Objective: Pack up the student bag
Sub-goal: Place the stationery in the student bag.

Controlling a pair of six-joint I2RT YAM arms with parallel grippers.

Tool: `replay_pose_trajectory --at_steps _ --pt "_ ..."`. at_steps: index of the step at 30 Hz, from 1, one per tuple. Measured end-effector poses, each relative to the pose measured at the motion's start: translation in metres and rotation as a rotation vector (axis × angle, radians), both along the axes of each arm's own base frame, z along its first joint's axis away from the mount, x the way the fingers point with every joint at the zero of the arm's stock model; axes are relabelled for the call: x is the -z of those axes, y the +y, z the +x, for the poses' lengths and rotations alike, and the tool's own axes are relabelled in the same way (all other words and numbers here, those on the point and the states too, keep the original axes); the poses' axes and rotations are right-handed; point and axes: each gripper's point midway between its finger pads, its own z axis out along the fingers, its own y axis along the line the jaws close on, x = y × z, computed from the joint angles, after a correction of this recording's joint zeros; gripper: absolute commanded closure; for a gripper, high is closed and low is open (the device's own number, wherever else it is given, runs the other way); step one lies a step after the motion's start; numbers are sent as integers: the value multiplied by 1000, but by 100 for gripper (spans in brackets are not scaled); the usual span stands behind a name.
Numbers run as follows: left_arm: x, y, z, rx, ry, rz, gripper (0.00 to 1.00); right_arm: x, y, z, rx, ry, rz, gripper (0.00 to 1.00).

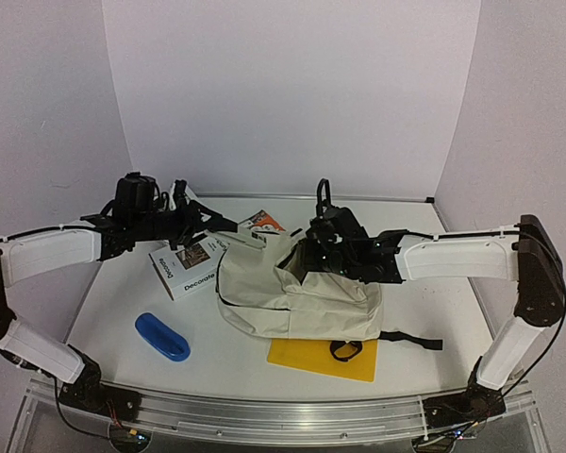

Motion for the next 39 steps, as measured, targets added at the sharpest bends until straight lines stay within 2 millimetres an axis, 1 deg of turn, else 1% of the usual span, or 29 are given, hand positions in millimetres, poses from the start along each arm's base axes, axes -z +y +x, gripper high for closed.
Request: replay_pose_trajectory --at_steps 2,6,11,17,22,24,27,28,29,35,36,39 --pt "10 -16 -2 40 19 -5 77 0 0 0 1 -1 3 100" --pt "26 -41 -7 97 52 -8 78 0 0 0 1 -1 4 100" --pt "36 -61 -4 126 63 -40 78 -2 1 1 1 -3 7 100" --pt "43 -78 3 137 62 -70 78 -4 3 1 -2 -4 14 100" --pt "58 -98 4 165 61 -64 77 -6 4 1 -5 -5 18 100" --pt "70 -110 6 184 73 -56 75 -6 4 1 -7 -4 19 100" --pt "85 -125 5 207 87 -47 71 -6 4 1 -7 -2 18 100" --pt "88 -128 4 212 91 -44 68 -6 4 1 -7 -2 16 100" --pt "90 -132 4 220 92 -41 68 -5 3 1 -6 0 13 100" --pt "88 -149 -1 281 61 1 50 -5 2 2 -4 0 10 100" --pt "89 -150 -2 290 54 15 49 -5 2 2 -4 0 9 100" --pt "95 -149 -6 322 49 70 37 -4 1 2 -4 2 7 100"
